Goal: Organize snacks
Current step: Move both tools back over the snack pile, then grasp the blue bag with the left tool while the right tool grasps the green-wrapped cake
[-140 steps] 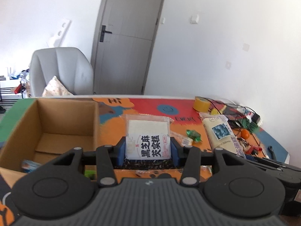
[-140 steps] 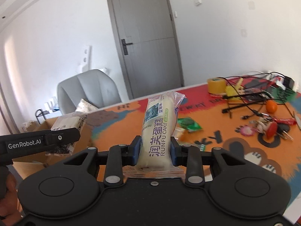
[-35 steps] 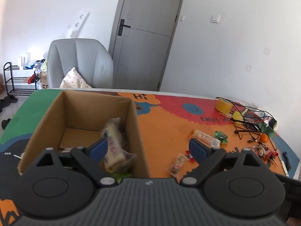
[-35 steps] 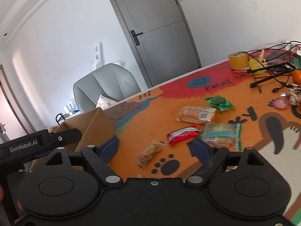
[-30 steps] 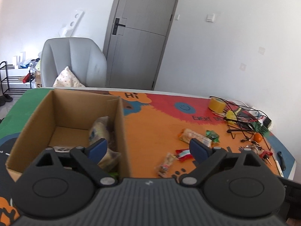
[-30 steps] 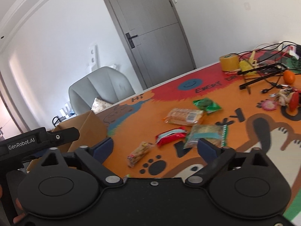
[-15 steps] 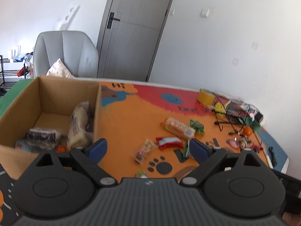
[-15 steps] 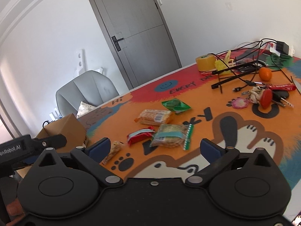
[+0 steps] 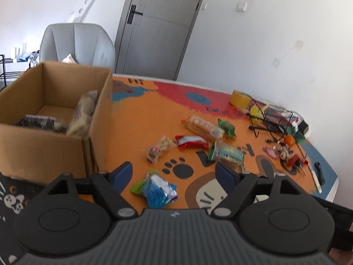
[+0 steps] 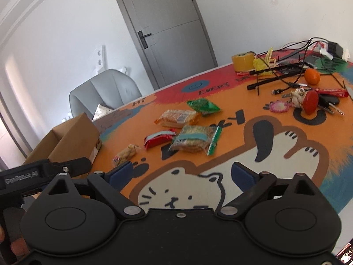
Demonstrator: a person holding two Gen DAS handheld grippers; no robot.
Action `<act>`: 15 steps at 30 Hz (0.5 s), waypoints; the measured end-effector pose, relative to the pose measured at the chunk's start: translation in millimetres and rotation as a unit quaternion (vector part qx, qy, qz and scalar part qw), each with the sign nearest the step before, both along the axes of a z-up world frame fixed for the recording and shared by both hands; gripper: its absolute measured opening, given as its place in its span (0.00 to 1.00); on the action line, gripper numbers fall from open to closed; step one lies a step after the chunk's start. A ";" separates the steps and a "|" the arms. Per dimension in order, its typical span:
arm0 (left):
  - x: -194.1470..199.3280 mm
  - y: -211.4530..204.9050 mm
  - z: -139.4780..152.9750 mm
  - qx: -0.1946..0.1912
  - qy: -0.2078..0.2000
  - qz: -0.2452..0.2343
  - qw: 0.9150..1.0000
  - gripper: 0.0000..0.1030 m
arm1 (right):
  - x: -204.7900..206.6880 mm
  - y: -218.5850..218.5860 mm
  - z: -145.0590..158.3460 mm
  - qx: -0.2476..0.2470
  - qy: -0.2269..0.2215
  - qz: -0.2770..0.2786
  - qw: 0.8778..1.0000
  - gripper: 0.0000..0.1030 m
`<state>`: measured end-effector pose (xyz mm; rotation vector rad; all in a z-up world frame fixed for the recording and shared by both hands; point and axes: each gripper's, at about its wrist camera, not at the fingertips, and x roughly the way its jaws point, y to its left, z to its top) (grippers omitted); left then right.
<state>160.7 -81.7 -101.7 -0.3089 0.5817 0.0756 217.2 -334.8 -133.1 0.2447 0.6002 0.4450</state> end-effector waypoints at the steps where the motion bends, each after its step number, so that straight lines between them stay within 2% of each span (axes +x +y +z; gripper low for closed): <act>1: 1.7 -0.7 -3.3 0.000 0.007 -0.002 1.000 0.71 | 0.2 1.0 -1.0 -0.001 0.002 0.002 1.000 0.92; 6: 10.4 -2.1 -16.3 0.002 0.042 -0.004 0.999 0.61 | 2.7 5.8 -4.5 -0.013 0.015 0.013 1.000 0.86; 15: 28.2 -1.9 -37.0 0.003 0.084 0.006 0.996 0.60 | 11.9 6.9 -7.8 -0.021 0.029 0.018 0.999 0.85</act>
